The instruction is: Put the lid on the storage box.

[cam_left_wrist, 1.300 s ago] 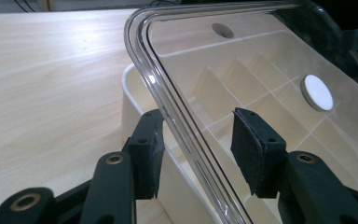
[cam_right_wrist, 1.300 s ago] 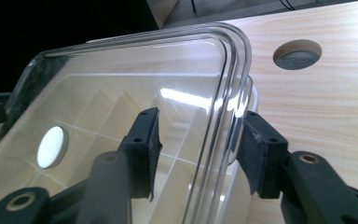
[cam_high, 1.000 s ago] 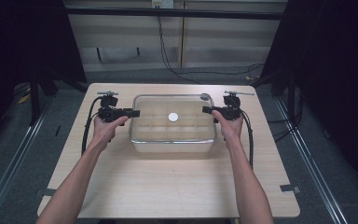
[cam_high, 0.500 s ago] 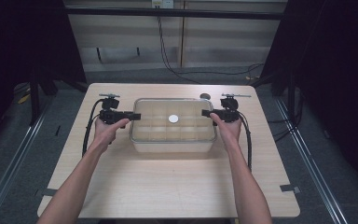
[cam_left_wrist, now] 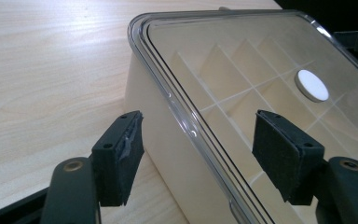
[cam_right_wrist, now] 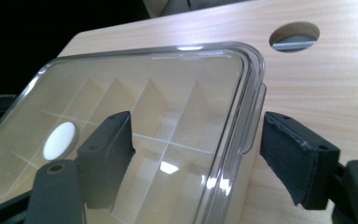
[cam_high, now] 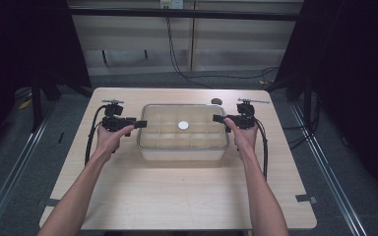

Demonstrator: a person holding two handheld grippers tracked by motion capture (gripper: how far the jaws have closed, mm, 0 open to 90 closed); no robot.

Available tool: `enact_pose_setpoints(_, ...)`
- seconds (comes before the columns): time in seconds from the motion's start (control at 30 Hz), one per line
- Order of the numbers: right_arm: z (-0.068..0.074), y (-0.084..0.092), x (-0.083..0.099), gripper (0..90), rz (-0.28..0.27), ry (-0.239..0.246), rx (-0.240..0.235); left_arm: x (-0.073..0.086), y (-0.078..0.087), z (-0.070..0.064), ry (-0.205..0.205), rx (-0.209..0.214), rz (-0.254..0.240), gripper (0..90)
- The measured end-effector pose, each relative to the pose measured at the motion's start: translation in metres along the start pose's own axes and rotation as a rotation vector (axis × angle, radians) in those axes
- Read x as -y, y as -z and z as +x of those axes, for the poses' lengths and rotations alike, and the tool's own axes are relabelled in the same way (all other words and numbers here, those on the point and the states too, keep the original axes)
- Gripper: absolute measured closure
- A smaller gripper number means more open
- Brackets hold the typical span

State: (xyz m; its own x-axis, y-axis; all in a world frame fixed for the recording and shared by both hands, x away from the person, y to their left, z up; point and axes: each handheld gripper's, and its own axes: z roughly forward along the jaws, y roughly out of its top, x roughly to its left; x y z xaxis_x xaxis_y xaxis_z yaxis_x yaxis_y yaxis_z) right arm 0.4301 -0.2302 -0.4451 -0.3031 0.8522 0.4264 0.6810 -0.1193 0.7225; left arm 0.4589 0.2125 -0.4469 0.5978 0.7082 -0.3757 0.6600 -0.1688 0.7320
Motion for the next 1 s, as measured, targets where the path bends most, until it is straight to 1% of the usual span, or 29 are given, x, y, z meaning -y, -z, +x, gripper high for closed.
enact_pose_setpoints(0.03,0.001,0.002,0.000,24.1,-0.003,0.005,-0.005,0.001,0.003,0.000,-0.008,-0.015,-0.008,34.8)
enact_pose_setpoints(0.07,0.001,0.004,0.000,24.0,-0.006,0.011,-0.006,0.002,0.006,0.000,-0.012,-0.017,-0.019,35.0)
enact_pose_setpoints(0.1,0.002,0.006,0.000,23.8,-0.009,0.013,-0.006,0.003,0.008,0.000,-0.007,-0.008,-0.016,34.9)
enact_pose_setpoints(0.13,0.003,0.007,0.000,23.6,-0.011,0.019,-0.009,0.004,0.010,-0.001,-0.007,-0.010,-0.019,34.5)
enact_pose_setpoints(0.17,0.004,0.010,-0.001,23.6,-0.012,0.022,-0.009,0.004,0.011,-0.002,-0.018,-0.017,-0.018,33.7)
enact_pose_setpoints(0.23,0.004,0.013,-0.001,23.4,-0.024,0.023,-0.014,0.005,0.014,-0.004,-0.016,-0.022,-0.027,32.5)
enact_pose_setpoints(0.27,0.005,0.016,-0.001,23.4,-0.028,0.027,-0.013,0.005,0.016,-0.004,-0.026,-0.020,-0.018,32.3)
enact_pose_setpoints(0.37,0.007,0.023,-0.001,23.4,-0.040,0.037,-0.020,0.006,0.020,-0.007,-0.028,-0.029,-0.016,31.8)
enact_pose_setpoints(0.4,0.008,0.025,-0.001,23.5,-0.044,0.039,-0.024,0.006,0.021,-0.009,-0.029,-0.025,-0.012,31.3)
enact_pose_setpoints(0.47,0.009,0.029,0.000,23.8,-0.050,0.047,-0.033,0.007,0.024,-0.011,-0.031,-0.035,-0.018,29.9)
enact_pose_setpoints(0.5,0.010,0.029,0.001,23.8,-0.050,0.049,-0.037,0.008,0.026,-0.013,-0.030,-0.049,-0.026,29.2)
enact_pose_setpoints(0.53,0.010,0.031,0.001,23.7,-0.048,0.050,-0.040,0.010,0.029,-0.014,-0.023,-0.048,-0.039,28.5)
enact_pose_setpoints(0.57,0.011,0.032,0.002,23.4,-0.047,0.058,-0.043,0.011,0.031,-0.016,-0.025,-0.036,-0.044,28.0)
enact_pose_setpoints(0.6,0.013,0.033,0.003,23.3,-0.049,0.069,-0.043,0.012,0.032,-0.018,-0.038,-0.032,-0.041,27.8)
enact_pose_setpoints(0.63,0.014,0.034,0.003,23.7,-0.041,0.083,-0.034,0.013,0.033,-0.020,-0.046,-0.043,-0.045,27.4)
enact_pose_setpoints(0.67,0.017,0.035,0.003,24.6,-0.046,0.103,-0.019,0.013,0.035,-0.022,-0.061,-0.044,-0.042,27.1)
enact_pose_setpoints(0.7,0.019,0.036,0.003,25.3,-0.053,0.114,-0.014,0.013,0.037,-0.023,-0.068,-0.037,-0.041,26.7)
enact_pose_setpoints(0.73,0.020,0.038,0.003,25.4,-0.059,0.109,-0.032,0.013,0.038,-0.024,-0.073,-0.030,-0.041,26.7)
enact_pose_setpoints(0.77,0.021,0.040,0.003,25.8,-0.059,0.105,-0.038,0.014,0.041,-0.026,-0.074,-0.031,-0.046,26.6)
enact_pose_setpoints(0.8,0.022,0.042,0.003,26.6,-0.059,0.109,-0.046,0.015,0.043,-0.028,-0.078,-0.020,-0.051,26.1)
enact_pose_setpoints(0.83,0.024,0.044,0.003,27.8,-0.054,0.114,-0.053,0.016,0.047,-0.031,-0.096,-0.022,-0.053,25.7)
enact_pose_setpoints(0.9,0.026,0.048,0.005,29.2,-0.049,0.123,-0.054,0.018,0.051,-0.035,-0.122,-0.032,-0.046,25.7)
enact_pose_setpoints(0.93,0.026,0.051,0.006,29.5,-0.044,0.126,-0.050,0.020,0.054,-0.037,-0.125,-0.031,-0.051,25.7)
enact_pose_setpoints(0.97,0.026,0.054,0.009,30.7,-0.035,0.123,-0.040,0.020,0.056,-0.037,-0.132,-0.029,-0.045,25.7)
enact_pose_setpoints(1.0,0.025,0.056,0.010,30.9,-0.031,0.120,-0.038,0.021,0.059,-0.037,-0.129,-0.016,-0.048,26.5)
